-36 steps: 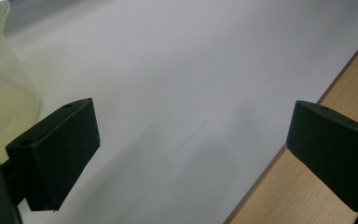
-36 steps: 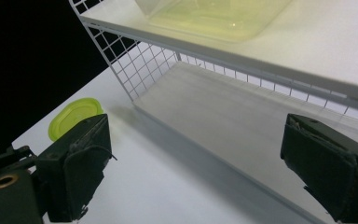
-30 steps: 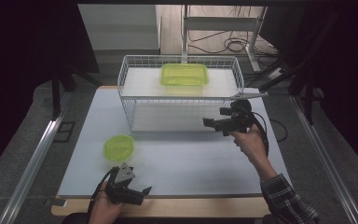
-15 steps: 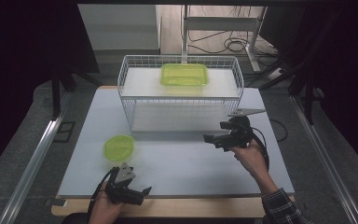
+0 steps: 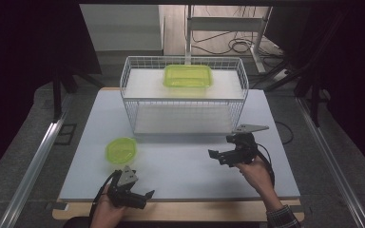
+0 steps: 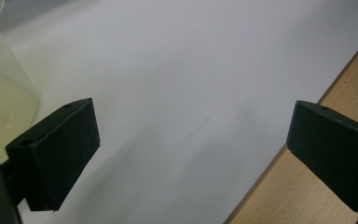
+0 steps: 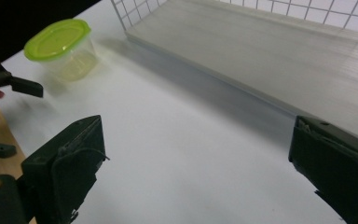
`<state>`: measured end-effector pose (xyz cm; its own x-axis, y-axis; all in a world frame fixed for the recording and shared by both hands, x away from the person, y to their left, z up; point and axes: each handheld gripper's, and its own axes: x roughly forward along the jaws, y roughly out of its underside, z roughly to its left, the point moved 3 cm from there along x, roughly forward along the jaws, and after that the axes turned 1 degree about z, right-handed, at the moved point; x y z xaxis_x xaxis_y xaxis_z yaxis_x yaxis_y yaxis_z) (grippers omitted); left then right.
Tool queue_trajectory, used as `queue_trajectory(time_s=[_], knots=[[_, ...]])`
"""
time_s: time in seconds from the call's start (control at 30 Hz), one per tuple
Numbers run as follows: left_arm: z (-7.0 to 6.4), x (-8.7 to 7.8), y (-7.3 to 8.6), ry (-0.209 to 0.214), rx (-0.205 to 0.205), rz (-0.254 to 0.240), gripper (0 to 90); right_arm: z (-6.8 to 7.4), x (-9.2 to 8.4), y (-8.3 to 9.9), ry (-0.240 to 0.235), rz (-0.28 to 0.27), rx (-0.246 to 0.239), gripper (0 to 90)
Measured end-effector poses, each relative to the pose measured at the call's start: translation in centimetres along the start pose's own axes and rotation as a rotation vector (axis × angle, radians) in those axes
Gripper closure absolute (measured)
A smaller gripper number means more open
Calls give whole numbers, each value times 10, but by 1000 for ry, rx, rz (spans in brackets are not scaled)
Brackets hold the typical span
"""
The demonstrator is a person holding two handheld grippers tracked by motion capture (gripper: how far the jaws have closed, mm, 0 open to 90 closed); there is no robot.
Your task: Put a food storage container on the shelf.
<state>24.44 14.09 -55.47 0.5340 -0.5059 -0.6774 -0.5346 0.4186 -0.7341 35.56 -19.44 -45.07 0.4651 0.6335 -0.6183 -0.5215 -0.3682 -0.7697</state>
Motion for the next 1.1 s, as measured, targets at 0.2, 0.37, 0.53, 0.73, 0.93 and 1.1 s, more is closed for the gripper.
queue_trajectory(time_s=[0.2,0.37,0.53,0.73,0.93,1.1], knots=[[0,0,0,-2,0,2,21,-3,0,16,32,-5,-4,39],[0,0,0,-2,1,4,21,-5,1,31,46,-1,-6,39],[0,1,0,-4,5,8,22,-5,0,40,48,-10,-9,39],[0,0,0,1,4,4,22,-4,0,53,68,9,-11,39],[-1,0,0,6,2,0,22,-4,-1,65,88,27,-22,39],[-1,0,0,7,2,-3,22,-2,-1,74,92,42,-23,39]])
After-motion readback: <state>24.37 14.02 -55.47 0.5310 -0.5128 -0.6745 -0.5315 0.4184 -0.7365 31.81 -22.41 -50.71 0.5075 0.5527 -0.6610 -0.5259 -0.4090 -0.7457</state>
